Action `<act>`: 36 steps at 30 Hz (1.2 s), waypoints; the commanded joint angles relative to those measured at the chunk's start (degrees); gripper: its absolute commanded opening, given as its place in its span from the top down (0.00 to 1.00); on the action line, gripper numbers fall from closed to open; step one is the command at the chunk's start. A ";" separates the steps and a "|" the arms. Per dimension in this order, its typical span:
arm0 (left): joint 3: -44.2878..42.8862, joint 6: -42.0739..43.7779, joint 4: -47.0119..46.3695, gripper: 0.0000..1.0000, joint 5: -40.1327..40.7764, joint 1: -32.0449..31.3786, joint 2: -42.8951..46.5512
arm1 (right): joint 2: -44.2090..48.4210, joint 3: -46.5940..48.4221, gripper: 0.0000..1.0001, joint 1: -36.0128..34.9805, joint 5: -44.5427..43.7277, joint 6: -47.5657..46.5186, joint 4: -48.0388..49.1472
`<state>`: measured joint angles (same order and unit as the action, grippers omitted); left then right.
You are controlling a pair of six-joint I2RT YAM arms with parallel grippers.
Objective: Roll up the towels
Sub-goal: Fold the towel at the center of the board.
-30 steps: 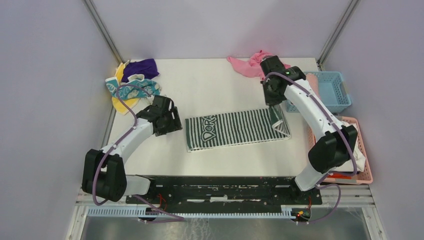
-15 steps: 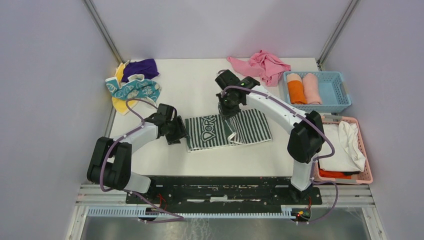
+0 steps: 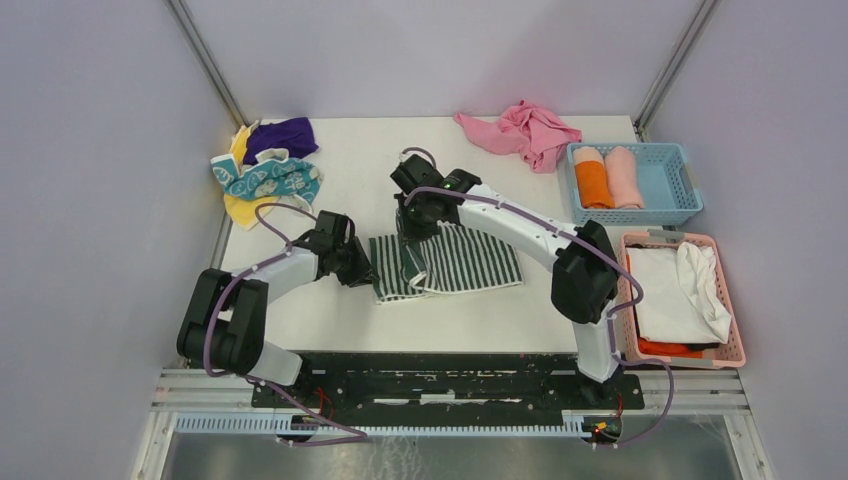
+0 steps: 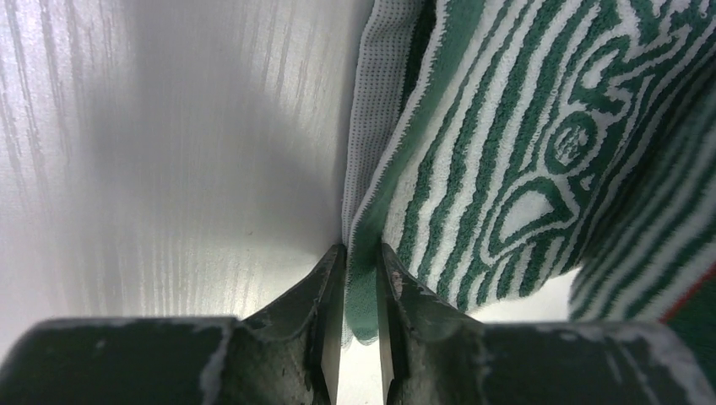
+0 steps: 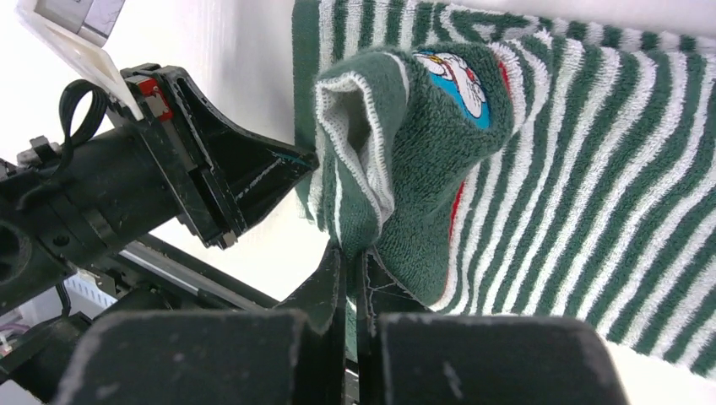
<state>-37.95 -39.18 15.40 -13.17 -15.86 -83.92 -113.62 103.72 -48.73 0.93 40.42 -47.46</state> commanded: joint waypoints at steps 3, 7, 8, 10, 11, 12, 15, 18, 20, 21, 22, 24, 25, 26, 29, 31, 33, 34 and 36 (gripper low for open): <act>1.38 -1.34 -1.20 0.74 -0.05 -0.31 -0.62 | -4.30 3.70 0.99 -1.60 -0.47 3.81 5.22; 1.57 -1.34 -1.10 0.74 0.52 -0.64 -0.35 | -7.04 4.23 0.99 -2.18 1.99 5.29 7.06; 1.46 -1.28 -0.96 0.74 0.66 -0.73 -0.33 | -7.66 4.72 0.99 -2.36 2.35 5.36 7.00; 1.39 -1.19 -0.58 0.74 1.21 -0.84 -0.18 | -8.99 6.32 0.99 -2.79 2.13 4.99 6.17; 1.39 -1.16 -0.46 0.74 1.58 -0.91 -0.04 | -9.82 7.21 0.99 -2.85 1.97 4.80 5.65; 1.39 -1.12 -0.44 0.74 1.83 -0.93 0.11 | -10.69 7.76 0.98 -2.94 2.09 4.74 5.22; 1.29 -1.16 -0.41 0.75 1.95 -1.10 0.12 | -12.84 8.33 0.98 -2.92 2.80 5.25 5.26; 1.35 -1.16 -0.37 0.75 2.04 -1.43 -0.07 | -13.50 7.49 0.97 -3.02 4.68 6.53 7.56; 1.47 -1.19 -0.32 0.75 2.07 -1.48 0.00 | -13.48 6.56 0.93 -3.17 5.19 6.88 9.19; 1.37 -1.17 -0.06 0.75 2.29 -1.47 0.07 | -13.73 6.37 0.90 -3.13 5.32 6.90 9.46; 1.39 -1.16 0.10 0.75 2.71 -1.47 0.20 | -13.77 6.14 0.87 -3.13 5.60 6.85 9.51; 1.18 -1.29 0.85 0.74 3.72 -1.48 0.65 | -13.71 5.66 0.81 -3.12 6.82 6.37 9.87; 1.05 -1.38 1.32 0.73 4.36 -1.46 1.01 | -13.46 5.46 0.78 -3.13 7.38 6.10 9.91; 0.85 -1.49 2.01 0.71 5.03 -1.50 1.53 | -12.85 5.30 0.76 -3.13 7.81 5.56 9.90; 0.12 -1.60 4.45 0.67 7.48 -1.41 3.40 | -8.91 3.24 0.69 -2.89 8.07 2.52 10.83; -0.30 -1.75 6.11 0.62 9.44 -1.46 5.29 | -4.81 0.18 0.62 -2.17 8.39 1.00 12.47; -0.73 -1.99 7.70 0.55 11.08 -1.46 7.24 | -0.56 -3.08 0.58 -1.00 8.19 -0.72 13.08; -1.00 -2.06 8.54 0.53 11.73 -1.46 8.16 | 1.76 -5.20 0.57 -0.22 7.42 -1.35 13.16; -1.55 -2.13 10.30 0.48 13.29 -1.44 10.45 | 6.46 -10.25 0.54 1.95 6.99 -2.51 14.38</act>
<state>-37.52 -39.24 21.52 -4.82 -17.17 -78.06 -119.81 99.07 -50.33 8.56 41.78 -37.28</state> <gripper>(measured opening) 0.485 0.441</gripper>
